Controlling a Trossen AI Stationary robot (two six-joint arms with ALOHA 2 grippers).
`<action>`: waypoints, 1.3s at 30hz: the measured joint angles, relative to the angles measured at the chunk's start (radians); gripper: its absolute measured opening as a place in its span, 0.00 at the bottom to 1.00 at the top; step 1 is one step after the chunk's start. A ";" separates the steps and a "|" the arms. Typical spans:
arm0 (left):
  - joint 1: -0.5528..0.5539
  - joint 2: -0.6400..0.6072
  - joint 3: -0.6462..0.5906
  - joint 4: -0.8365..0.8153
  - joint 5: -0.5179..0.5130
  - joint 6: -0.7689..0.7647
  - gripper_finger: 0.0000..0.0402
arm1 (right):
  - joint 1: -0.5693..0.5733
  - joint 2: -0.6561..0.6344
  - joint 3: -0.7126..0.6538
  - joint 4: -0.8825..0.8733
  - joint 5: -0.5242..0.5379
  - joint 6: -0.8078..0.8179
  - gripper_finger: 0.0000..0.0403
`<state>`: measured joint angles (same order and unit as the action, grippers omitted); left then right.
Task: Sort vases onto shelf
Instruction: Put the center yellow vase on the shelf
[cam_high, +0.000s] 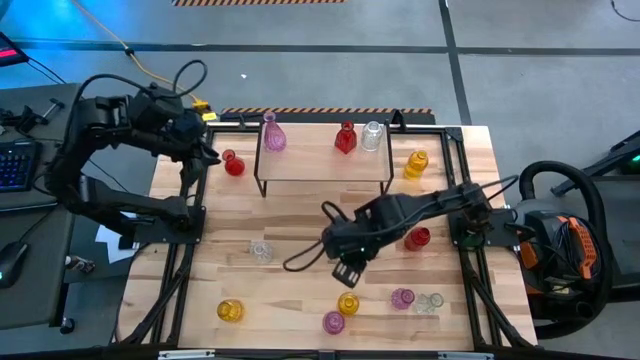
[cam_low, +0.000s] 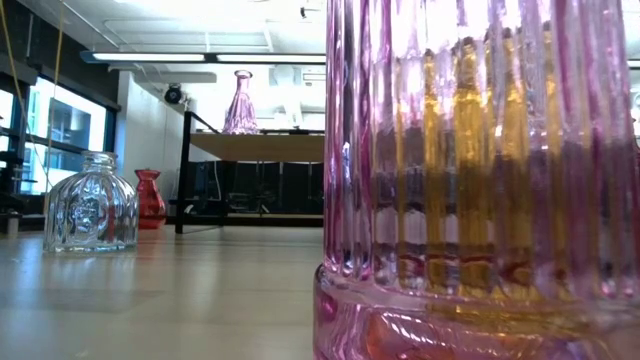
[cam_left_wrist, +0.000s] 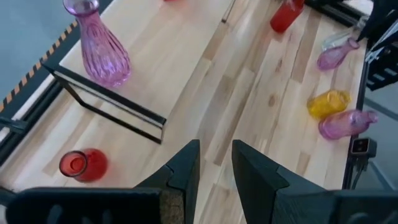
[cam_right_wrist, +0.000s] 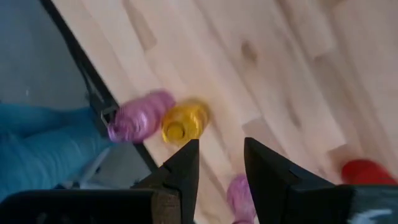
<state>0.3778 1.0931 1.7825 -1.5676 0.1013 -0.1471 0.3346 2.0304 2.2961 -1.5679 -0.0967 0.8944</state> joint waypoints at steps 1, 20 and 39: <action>-0.002 -0.001 -0.010 0.004 0.000 0.000 0.21 | 0.005 0.002 -0.013 0.002 -0.017 0.004 0.27; -0.015 -0.006 -0.037 0.064 0.000 -0.009 0.21 | 0.095 0.004 -0.343 0.303 -0.148 0.138 0.27; -0.015 -0.005 -0.037 0.071 0.000 -0.030 0.21 | 0.122 0.068 -0.371 0.384 -0.105 0.178 0.27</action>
<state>0.3626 1.0878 1.7454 -1.4967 0.1017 -0.1766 0.4565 2.0979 1.9251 -1.1839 -0.2019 1.0721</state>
